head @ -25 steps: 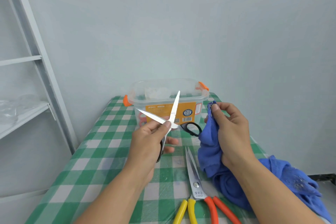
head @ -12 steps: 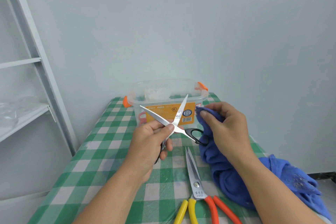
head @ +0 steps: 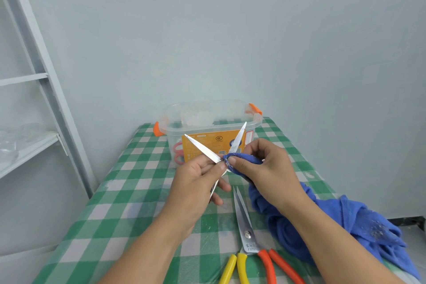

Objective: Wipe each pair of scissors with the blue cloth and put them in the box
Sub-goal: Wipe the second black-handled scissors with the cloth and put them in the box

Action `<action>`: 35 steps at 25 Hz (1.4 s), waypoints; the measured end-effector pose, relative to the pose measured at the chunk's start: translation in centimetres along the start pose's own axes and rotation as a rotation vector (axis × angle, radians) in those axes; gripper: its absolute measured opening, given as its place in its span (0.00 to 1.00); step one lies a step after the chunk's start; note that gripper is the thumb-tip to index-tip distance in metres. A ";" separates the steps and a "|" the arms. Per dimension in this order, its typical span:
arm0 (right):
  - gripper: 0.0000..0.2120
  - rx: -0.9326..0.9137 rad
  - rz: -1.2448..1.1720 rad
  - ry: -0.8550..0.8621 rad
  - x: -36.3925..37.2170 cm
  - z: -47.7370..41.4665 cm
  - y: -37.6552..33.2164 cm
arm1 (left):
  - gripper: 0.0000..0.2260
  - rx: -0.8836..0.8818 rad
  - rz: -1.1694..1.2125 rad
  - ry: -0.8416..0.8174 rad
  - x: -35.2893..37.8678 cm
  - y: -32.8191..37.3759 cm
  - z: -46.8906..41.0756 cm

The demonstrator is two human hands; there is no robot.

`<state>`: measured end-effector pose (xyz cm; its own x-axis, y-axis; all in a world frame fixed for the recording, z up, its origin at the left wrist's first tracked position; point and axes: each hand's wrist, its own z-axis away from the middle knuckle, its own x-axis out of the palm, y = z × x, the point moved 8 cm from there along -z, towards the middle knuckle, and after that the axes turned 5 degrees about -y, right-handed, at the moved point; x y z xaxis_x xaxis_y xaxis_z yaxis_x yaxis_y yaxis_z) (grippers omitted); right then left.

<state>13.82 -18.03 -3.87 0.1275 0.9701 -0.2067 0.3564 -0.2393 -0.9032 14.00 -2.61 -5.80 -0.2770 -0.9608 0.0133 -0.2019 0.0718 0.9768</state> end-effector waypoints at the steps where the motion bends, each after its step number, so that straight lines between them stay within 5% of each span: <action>1: 0.10 0.014 -0.035 -0.003 0.0 0.0 0.1 | 0.08 0.006 -0.003 -0.010 0.1 0.1 0.0; 12: 0.09 0.111 -0.082 -0.066 0.5 0.2 0.6 | 0.10 -0.042 -0.054 -0.186 1.1 -0.1 0.3; 19: 0.04 0.124 -0.146 0.061 -0.1 0.4 -0.1 | 0.07 0.020 -0.018 -0.100 1.3 -0.2 0.1; 26: 0.14 0.122 -0.190 0.050 -0.1 0.7 0.3 | 0.06 -0.005 0.017 -0.077 1.1 -0.3 0.4; 35: 0.11 0.039 -0.204 0.114 -1.7 0.3 -0.4 | 0.06 -0.059 -0.016 -0.052 0.3 -0.7 0.0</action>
<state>13.15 -19.53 -3.26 0.1608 0.9867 0.0228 0.3498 -0.0354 -0.9361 14.01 -2.92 -6.47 -0.3230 -0.9463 -0.0121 -0.1516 0.0391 0.9877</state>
